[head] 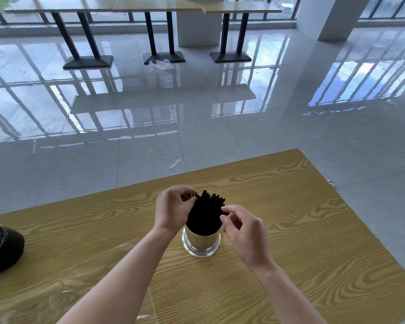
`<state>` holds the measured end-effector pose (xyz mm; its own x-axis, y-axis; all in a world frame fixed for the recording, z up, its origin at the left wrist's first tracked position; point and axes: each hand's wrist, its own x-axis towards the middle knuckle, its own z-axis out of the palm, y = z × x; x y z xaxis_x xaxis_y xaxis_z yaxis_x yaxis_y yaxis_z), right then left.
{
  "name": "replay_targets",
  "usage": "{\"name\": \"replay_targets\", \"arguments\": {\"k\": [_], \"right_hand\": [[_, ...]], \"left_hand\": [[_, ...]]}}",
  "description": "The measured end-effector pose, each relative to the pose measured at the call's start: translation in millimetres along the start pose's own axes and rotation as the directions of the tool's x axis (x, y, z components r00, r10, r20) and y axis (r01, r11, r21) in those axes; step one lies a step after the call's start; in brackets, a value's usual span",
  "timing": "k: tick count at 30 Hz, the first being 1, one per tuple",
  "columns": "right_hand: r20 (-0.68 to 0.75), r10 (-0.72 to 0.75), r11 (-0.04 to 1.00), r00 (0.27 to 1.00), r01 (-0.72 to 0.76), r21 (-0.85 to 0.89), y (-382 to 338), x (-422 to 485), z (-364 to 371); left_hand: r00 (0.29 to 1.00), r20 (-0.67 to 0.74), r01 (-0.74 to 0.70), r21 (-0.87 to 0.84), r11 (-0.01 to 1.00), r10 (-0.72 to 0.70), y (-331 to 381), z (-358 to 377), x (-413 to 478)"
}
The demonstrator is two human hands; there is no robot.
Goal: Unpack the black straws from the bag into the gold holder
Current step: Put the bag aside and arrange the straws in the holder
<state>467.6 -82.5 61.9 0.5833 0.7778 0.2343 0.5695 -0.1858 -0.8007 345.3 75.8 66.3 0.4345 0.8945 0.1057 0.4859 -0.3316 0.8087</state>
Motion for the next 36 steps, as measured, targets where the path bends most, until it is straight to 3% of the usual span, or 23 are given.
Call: {"name": "replay_targets", "arguments": {"k": [11,22,24,26,29,31,36], "right_hand": [[0.039,0.001,1.000,0.999,-0.002,0.026,-3,1,10],[0.067,0.032,0.997,0.997,-0.037,0.071,-11,-4,14],[0.082,0.061,0.992,0.995,-0.070,0.105,-17,-6,14],[0.142,0.128,0.960,0.981,-0.159,0.232,-26,-6,14],[0.338,0.238,0.720,0.910,-0.399,0.568,-47,-5,12],[0.389,0.249,0.558,0.887,-0.459,0.691,-62,-1,12],[0.254,0.330,0.387,0.909,-0.376,0.842,-83,13,10]], "left_hand": [[0.990,-0.070,0.115,-0.121,0.986,-0.124,3,-14,-4],[0.938,-0.214,0.132,-0.508,0.851,-0.273,11,-82,-13],[0.913,-0.230,0.114,-0.651,0.750,-0.338,10,-99,-17],[0.882,-0.185,0.091,-0.836,0.541,-0.434,7,-114,-22],[0.832,-0.037,0.117,-0.964,0.240,-0.553,4,-115,-33],[0.793,0.043,0.167,-0.975,0.149,-0.607,3,-103,-45],[0.724,0.177,0.256,-0.966,0.021,-0.667,-4,-73,-70]]}}
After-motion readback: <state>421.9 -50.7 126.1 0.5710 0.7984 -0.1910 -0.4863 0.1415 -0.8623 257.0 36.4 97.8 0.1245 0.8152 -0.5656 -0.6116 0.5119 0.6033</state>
